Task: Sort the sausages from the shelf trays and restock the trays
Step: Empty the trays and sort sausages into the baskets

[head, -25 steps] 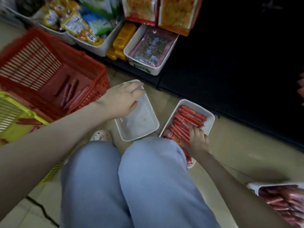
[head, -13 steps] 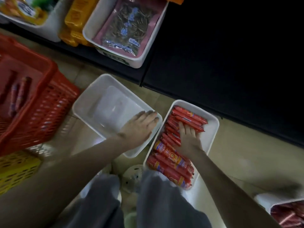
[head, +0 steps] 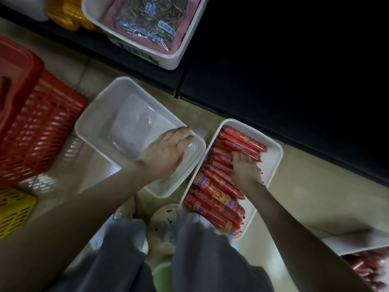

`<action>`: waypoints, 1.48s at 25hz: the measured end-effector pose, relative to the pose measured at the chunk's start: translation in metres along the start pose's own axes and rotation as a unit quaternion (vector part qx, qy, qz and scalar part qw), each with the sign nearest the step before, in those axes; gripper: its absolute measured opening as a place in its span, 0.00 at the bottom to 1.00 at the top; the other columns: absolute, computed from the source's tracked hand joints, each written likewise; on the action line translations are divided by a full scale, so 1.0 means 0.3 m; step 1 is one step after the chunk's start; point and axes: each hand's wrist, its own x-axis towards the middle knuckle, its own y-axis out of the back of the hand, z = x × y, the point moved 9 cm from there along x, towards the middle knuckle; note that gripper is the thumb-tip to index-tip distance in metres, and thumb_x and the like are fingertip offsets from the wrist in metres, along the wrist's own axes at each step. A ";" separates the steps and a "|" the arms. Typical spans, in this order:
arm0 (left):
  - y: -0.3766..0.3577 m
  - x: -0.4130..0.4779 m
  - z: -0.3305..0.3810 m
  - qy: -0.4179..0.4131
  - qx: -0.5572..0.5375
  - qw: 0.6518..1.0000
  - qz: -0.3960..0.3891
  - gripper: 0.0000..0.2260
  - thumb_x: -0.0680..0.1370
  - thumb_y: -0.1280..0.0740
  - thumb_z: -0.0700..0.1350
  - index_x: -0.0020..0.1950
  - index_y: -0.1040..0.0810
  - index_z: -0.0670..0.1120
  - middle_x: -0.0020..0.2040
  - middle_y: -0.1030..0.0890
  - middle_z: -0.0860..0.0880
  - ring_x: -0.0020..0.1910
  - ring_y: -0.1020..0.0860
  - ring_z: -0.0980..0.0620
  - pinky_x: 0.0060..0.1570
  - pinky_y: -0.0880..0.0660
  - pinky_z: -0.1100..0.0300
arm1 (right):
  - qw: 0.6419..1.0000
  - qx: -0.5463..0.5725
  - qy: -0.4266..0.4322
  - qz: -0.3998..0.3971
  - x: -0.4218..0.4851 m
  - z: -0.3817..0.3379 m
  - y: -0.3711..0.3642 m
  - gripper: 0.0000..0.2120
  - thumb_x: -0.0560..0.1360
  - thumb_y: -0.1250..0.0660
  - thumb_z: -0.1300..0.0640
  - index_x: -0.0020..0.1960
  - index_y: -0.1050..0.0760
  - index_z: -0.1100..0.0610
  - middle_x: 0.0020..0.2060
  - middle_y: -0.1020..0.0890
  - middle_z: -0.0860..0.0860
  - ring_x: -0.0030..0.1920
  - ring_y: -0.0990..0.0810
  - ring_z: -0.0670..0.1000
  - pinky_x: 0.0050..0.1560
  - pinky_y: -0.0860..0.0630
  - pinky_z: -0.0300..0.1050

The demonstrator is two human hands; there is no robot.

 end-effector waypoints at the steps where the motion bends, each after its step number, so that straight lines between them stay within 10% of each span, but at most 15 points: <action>1: 0.062 -0.010 -0.004 0.015 -0.045 0.999 0.023 0.22 0.76 0.34 0.40 0.69 0.31 0.40 0.71 0.33 0.39 0.69 0.32 0.41 0.68 0.35 0.51 | 0.999 0.020 -0.019 0.018 -0.029 0.006 0.034 0.24 0.75 0.35 0.57 0.69 0.37 0.58 0.63 0.28 0.57 0.64 0.30 0.57 0.65 0.33 0.50; 4: 0.245 -0.053 -0.034 0.128 -0.192 0.972 0.046 0.17 0.79 0.37 0.42 0.68 0.29 0.44 0.68 0.28 0.46 0.65 0.28 0.47 0.61 0.32 0.59 | 0.966 0.233 -0.105 0.042 -0.126 0.031 0.183 0.21 0.73 0.32 0.56 0.64 0.33 0.57 0.55 0.22 0.57 0.56 0.23 0.59 0.57 0.26 0.50; 8: 0.479 -0.130 0.056 0.231 -0.468 0.852 0.037 0.10 0.77 0.34 0.45 0.57 0.25 0.54 0.47 0.21 0.57 0.53 0.23 0.53 0.58 0.30 0.64 | 0.810 0.582 -0.069 0.006 -0.284 -0.109 0.511 0.12 0.70 0.26 0.55 0.52 0.23 0.53 0.45 0.16 0.54 0.47 0.17 0.55 0.54 0.21 0.55; 11: 0.682 -0.194 0.297 0.154 -0.692 0.704 -0.033 0.19 0.78 0.34 0.42 0.65 0.30 0.61 0.51 0.20 0.52 0.55 0.23 0.51 0.62 0.28 0.51 | 0.693 0.718 0.065 -0.024 -0.474 -0.303 0.830 0.11 0.69 0.28 0.62 0.50 0.23 0.61 0.40 0.18 0.57 0.42 0.17 0.55 0.45 0.18 0.53; 14: 0.908 -0.305 0.458 0.074 -0.732 0.678 0.003 0.24 0.79 0.37 0.35 0.64 0.34 0.63 0.55 0.21 0.51 0.54 0.22 0.52 0.56 0.24 0.52 | 0.640 0.753 0.148 -0.046 -0.672 -0.443 1.050 0.13 0.66 0.29 0.62 0.50 0.22 0.61 0.38 0.18 0.57 0.39 0.17 0.54 0.39 0.19 0.49; 26: 1.139 -1.129 0.290 0.078 -0.743 0.626 0.225 0.27 0.75 0.35 0.32 0.71 0.33 0.51 0.62 0.22 0.40 0.60 0.23 0.41 0.60 0.27 0.43 | 0.662 0.669 0.265 -0.210 -1.142 -1.111 1.079 0.21 0.75 0.38 0.49 0.61 0.24 0.62 0.56 0.19 0.61 0.56 0.19 0.57 0.57 0.22 0.54; 37: 0.987 -1.715 0.003 0.137 -0.756 0.488 0.414 0.26 0.76 0.37 0.30 0.70 0.31 0.51 0.64 0.23 0.40 0.61 0.23 0.41 0.58 0.25 0.43 | 0.667 0.564 0.323 -0.366 -1.322 -1.754 0.836 0.19 0.72 0.36 0.53 0.58 0.24 0.64 0.50 0.17 0.62 0.49 0.17 0.57 0.46 0.19 0.51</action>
